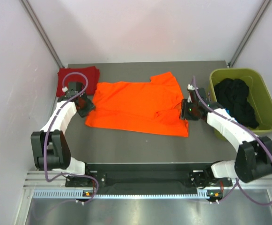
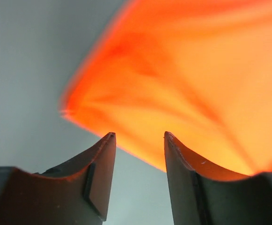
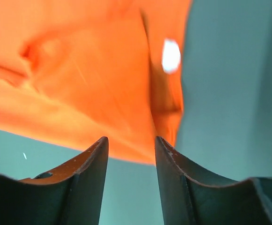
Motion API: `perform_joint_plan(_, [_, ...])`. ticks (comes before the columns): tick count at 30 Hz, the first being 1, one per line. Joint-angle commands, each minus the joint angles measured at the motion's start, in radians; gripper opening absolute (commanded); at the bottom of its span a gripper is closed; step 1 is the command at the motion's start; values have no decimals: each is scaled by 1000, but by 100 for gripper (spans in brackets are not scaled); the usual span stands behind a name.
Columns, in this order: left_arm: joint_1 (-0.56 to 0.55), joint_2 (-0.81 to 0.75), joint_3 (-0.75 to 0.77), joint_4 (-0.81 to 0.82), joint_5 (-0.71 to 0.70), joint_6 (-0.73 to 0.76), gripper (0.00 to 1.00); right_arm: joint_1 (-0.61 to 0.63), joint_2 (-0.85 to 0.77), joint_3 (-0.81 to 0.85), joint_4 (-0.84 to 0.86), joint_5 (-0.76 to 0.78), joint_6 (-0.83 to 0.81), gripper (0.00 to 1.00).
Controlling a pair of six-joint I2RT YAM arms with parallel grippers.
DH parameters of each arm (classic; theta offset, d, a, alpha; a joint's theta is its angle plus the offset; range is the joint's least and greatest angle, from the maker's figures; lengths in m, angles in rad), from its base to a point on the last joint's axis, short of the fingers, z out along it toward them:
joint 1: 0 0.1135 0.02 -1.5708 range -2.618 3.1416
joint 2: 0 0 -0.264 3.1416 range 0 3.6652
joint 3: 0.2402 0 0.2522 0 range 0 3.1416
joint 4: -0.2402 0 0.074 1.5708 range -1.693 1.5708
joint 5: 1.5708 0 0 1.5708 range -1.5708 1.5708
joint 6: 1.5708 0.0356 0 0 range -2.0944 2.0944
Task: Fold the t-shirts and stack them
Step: Fold the tshirt
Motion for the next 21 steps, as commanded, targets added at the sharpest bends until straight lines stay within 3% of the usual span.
perform_joint_plan(1, [-93, -65, 90, 139, 234, 33, 51, -9, 103, 108, 41, -34, -112, 43])
perform_joint_plan(3, [-229, -33, 130, 198, 304, 79, 52, -10, 166, 150, 68, -45, -161, 40])
perform_joint_plan(10, [-451, 153, 189, 396, 414, 88, 52, -30, 309, 257, 136, -80, -241, 40])
perform_joint_plan(21, [-586, 412, 290, 530, 501, 128, 53, -116, 490, 328, 181, -278, -309, 38])
